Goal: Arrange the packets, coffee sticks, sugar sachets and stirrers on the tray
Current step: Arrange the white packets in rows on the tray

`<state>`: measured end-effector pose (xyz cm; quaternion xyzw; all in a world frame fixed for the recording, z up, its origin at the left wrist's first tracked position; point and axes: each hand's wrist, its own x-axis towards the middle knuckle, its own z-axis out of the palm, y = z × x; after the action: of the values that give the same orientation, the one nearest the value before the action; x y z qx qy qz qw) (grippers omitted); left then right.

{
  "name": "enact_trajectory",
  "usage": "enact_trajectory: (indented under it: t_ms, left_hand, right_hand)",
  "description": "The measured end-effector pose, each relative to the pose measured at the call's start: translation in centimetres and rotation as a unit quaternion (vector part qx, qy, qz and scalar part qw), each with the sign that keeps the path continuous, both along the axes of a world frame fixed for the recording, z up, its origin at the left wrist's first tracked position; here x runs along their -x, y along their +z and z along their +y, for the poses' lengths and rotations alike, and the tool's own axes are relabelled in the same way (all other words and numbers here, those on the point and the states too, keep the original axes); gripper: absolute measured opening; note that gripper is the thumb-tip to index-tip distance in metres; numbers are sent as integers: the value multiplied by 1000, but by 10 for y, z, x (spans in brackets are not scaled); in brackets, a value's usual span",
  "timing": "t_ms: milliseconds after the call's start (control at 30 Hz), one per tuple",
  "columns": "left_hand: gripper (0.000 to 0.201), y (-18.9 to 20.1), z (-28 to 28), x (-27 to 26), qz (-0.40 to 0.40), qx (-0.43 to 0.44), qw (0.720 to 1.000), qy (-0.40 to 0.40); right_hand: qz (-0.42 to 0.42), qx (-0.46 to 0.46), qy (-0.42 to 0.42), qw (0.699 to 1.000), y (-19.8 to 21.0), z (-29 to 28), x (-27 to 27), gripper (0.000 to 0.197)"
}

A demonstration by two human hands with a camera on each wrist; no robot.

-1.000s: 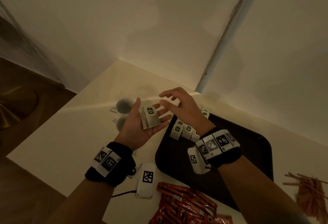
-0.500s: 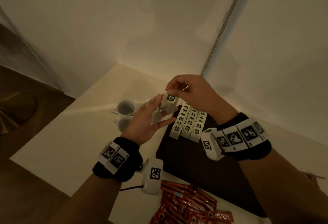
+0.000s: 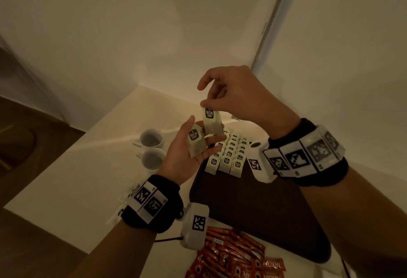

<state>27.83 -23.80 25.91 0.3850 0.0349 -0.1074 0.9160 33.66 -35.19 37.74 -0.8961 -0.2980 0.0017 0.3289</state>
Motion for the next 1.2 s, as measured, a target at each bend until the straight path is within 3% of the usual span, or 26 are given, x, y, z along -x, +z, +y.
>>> enact_trajectory:
  t_ms: [167, 367, 467, 700, 933, 1000, 1067, 1133, 1200]
  left_hand:
    - [15, 1, 1, 3, -29, 2, 1000, -4]
    - [30, -9, 0, 1, -64, 27, 997, -17]
    - [8, -9, -2, 2, -54, 43, 998, 10]
    - [13, -8, -5, -3, -52, 17, 995, 82]
    - [14, -13, -13, -8, -51, -13, 994, 97]
    - [16, -18, -13, -10, -33, -13, 995, 94]
    - [29, -25, -9, -11, 5, 10, 995, 94]
    - [42, -34, -2, -11, 52, 31, 993, 101]
    - [38, -45, 6, -10, 81, 31, 990, 108]
  right_hand:
    - [17, -10, -2, 1000, 0, 1, 2, 26]
    - [34, -46, -9, 998, -3, 0, 2, 23]
    - [39, -61, -1, 997, -6, -3, 0, 16]
    - [46, -68, 11, 997, -15, -16, -1, 12]
    - [49, -37, 1, 998, -22, -29, -6, 6]
    - [37, -40, -4, 999, -28, -36, -8, 5]
    - [30, -37, -14, 999, -37, -46, -9, 7]
    - [50, -16, -35, 998, -56, -58, -10, 7]
    - [91, 17, -61, 994, -87, -69, -12, 7]
